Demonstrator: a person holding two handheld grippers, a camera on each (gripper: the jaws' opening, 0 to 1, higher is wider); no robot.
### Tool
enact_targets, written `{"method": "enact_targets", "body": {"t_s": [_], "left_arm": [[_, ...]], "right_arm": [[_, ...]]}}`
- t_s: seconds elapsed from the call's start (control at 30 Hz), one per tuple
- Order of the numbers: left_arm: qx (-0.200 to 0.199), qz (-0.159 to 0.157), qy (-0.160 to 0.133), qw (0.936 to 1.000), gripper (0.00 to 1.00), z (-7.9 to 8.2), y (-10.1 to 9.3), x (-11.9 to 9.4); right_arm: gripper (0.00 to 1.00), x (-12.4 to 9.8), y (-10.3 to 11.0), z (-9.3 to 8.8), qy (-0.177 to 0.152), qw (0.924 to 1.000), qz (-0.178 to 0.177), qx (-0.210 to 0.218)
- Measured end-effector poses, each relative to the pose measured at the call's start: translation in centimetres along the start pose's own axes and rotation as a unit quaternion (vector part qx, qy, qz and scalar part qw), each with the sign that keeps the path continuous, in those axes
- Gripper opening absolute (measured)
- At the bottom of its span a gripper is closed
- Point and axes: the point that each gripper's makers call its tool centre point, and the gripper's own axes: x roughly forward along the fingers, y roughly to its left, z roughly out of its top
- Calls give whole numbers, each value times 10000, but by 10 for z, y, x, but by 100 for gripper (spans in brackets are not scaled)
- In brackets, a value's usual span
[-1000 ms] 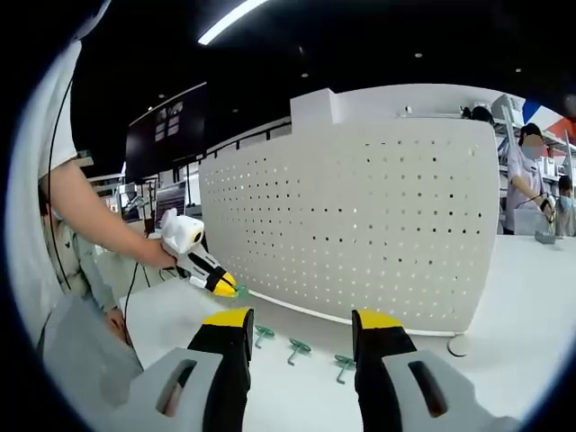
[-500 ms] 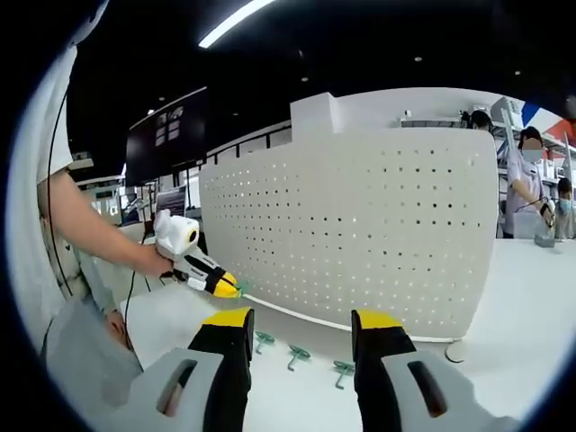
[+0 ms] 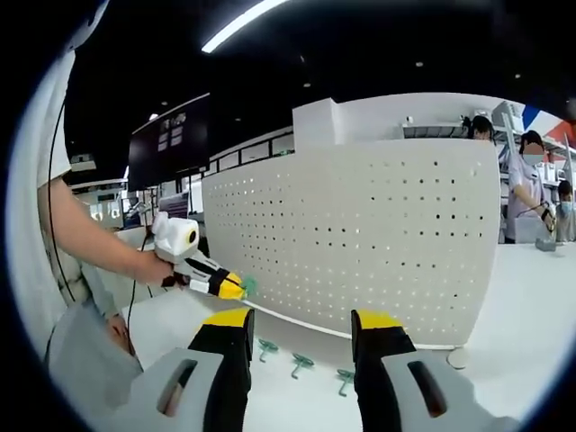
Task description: Insert the hook assembly into the mounting plate slot until the hook locks in place.
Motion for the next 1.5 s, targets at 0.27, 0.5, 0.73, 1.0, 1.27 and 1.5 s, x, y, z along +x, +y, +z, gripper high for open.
{"method": "enact_targets", "body": {"t_s": [0.27,0.5,0.73,1.0,1.27,1.5], "left_arm": [[11,38,-465,9989,2,29,-11,-5],[-25,46,-760,9971,2,49,-20,-10],[-23,66,-992,9950,2,65,-29,-12],[-12,70,-1277,9918,2,85,-35,-18],[-8,74,-1563,9877,2,109,-39,-25],[-42,84,-1632,9865,2,112,-40,-26]], "right_arm": [[41,-1,0,3,-29,10000,-13,1],[41,0,3,5,-77,10000,24,57],[41,3,7,8,-135,9999,70,78],[41,3,9,11,-196,9997,87,142],[41,3,9,11,-238,9995,94,191],[41,2,9,12,-264,9994,84,206]]}}
